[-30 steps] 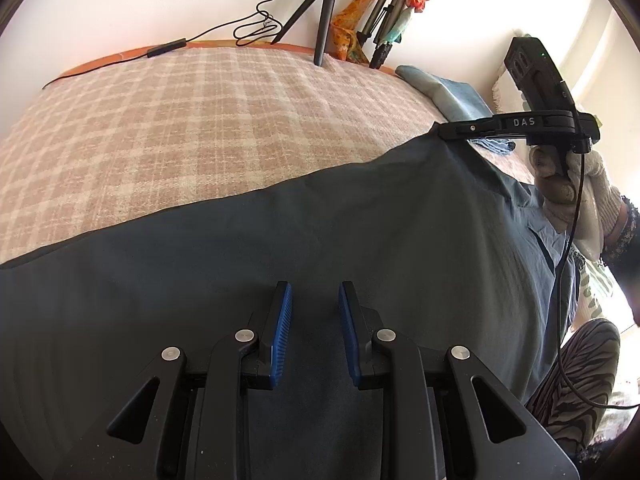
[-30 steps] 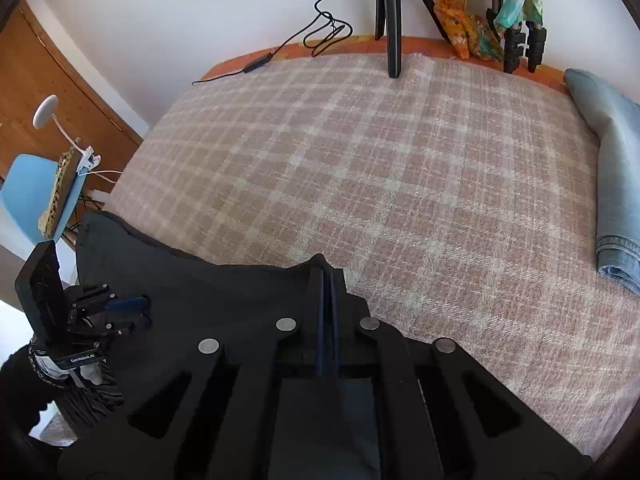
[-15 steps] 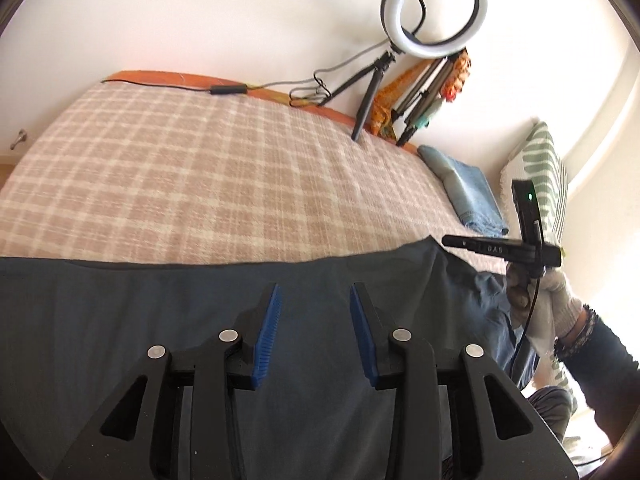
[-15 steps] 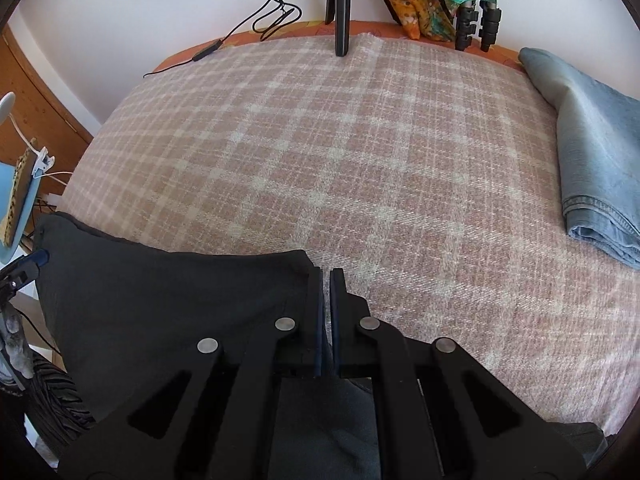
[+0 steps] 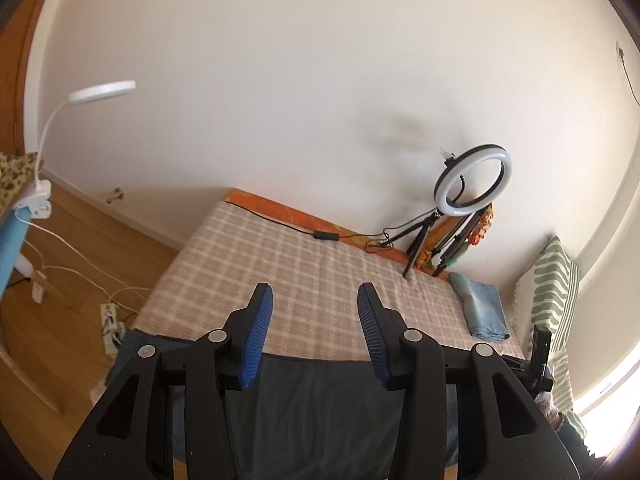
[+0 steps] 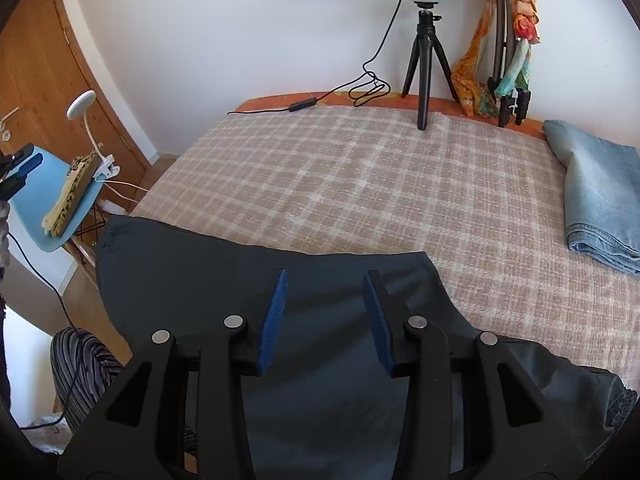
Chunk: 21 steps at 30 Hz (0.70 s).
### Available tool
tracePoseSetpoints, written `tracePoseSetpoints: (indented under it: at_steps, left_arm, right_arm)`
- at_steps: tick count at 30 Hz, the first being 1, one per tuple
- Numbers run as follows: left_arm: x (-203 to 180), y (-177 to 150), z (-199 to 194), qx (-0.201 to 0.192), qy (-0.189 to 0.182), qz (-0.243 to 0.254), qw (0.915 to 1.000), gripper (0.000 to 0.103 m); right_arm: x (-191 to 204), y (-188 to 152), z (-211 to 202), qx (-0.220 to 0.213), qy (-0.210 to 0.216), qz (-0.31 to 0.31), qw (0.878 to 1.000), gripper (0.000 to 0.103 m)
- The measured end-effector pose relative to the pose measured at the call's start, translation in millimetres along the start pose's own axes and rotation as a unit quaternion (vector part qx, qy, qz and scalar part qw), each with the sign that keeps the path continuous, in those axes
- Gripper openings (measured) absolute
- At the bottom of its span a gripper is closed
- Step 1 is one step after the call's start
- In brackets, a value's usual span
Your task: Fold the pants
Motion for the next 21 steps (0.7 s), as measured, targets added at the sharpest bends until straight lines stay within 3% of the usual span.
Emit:
tracePoseSetpoints:
  at_steps: [4, 9, 21]
  left_arm:
    - [39.0, 27.9, -35.1, -0.032, 0.026, -0.035, 0.9986, 0.044]
    - [84.5, 27.2, -53.9, -0.043, 0.048, -0.059, 0.9961, 0.044]
    - [206.3, -56.6, -14.9, 0.005, 0.072, -0.149, 0.9861, 0.042]
  right_arm:
    - [24.7, 3.9, 0.5, -0.005, 0.009, -0.015, 1.000, 0.042]
    - [45.2, 12.7, 4.1, -0.004, 0.014, -0.027, 1.000, 0.042]
    - [99.4, 29.3, 26.4, 0.022, 0.042, -0.059, 0.997, 0.042]
Point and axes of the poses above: each gripper's, at about its wrist camera, not at the fingertips, and z roughly the way its jaws point, x to its left, y to its top, the point moved 3 cm from there along z, roughly the way its jaws point, and after that the axes turned 14 degrees about -z, right-handed, at the moved point
